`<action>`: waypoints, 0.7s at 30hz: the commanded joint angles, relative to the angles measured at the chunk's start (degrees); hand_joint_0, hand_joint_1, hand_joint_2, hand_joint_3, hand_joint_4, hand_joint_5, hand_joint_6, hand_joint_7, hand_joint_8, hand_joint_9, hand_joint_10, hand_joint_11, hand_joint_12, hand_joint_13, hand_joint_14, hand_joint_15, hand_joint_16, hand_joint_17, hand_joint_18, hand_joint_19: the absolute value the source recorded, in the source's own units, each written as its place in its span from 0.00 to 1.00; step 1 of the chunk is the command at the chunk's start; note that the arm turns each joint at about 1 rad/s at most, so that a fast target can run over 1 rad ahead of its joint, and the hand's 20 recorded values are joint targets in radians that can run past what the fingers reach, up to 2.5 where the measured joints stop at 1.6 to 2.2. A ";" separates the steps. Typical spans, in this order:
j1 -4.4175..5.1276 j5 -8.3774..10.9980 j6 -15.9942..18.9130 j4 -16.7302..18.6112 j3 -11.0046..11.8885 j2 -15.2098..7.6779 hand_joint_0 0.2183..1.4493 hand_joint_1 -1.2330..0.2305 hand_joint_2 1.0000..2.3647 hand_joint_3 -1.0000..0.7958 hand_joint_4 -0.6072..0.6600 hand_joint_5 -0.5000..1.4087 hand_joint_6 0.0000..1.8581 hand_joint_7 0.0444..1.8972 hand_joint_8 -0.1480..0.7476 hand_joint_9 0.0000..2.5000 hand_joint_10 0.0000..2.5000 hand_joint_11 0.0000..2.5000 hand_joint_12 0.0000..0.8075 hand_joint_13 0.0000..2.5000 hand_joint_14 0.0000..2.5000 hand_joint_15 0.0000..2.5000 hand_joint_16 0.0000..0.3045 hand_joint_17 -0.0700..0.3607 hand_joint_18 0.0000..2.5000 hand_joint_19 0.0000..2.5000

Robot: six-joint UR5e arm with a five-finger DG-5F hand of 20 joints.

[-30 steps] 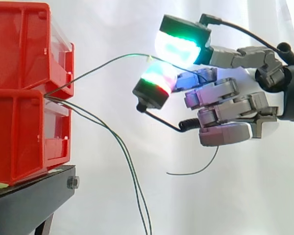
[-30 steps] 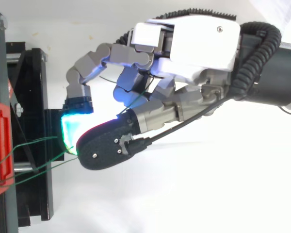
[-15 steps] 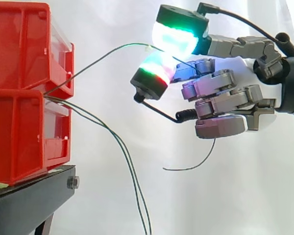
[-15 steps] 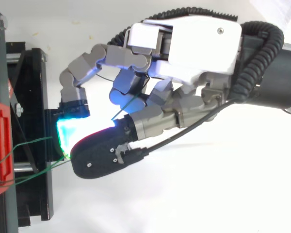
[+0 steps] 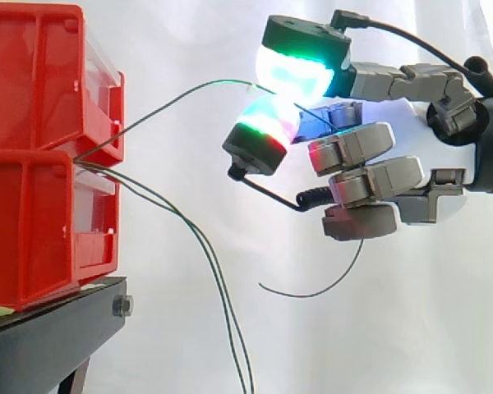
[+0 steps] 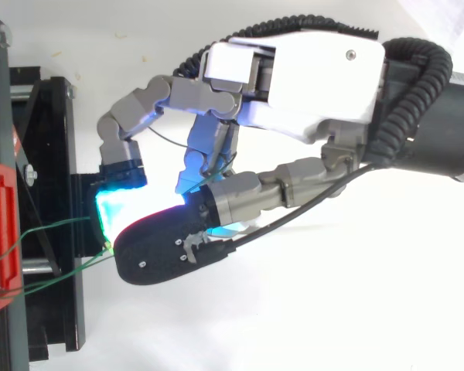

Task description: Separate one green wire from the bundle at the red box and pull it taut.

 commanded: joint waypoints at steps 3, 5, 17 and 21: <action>0.05 0.37 -0.01 -0.37 -0.01 0.00 0.31 0.36 0.02 0.55 0.44 0.18 0.48 0.69 0.47 0.56 0.04 0.81 0.41 0.59 0.01 0.59 0.16 0.42 0.49 0.44; 0.14 0.37 -0.01 -0.45 -0.01 0.00 0.31 0.36 0.02 0.55 0.44 0.18 0.48 0.69 0.47 0.56 0.03 0.82 0.43 0.58 0.01 0.57 0.17 0.43 0.49 0.43; 0.75 0.29 -0.10 1.30 -3.17 0.00 0.31 0.36 0.02 0.54 0.42 0.18 0.48 0.69 0.49 0.49 0.01 0.58 0.47 0.47 0.01 0.41 0.17 0.43 0.43 0.38; 0.84 0.29 -0.10 2.27 -3.61 0.00 0.31 0.36 0.02 0.55 0.42 0.18 0.48 0.69 0.48 0.49 0.01 0.57 0.48 0.46 0.01 0.40 0.17 0.43 0.42 0.38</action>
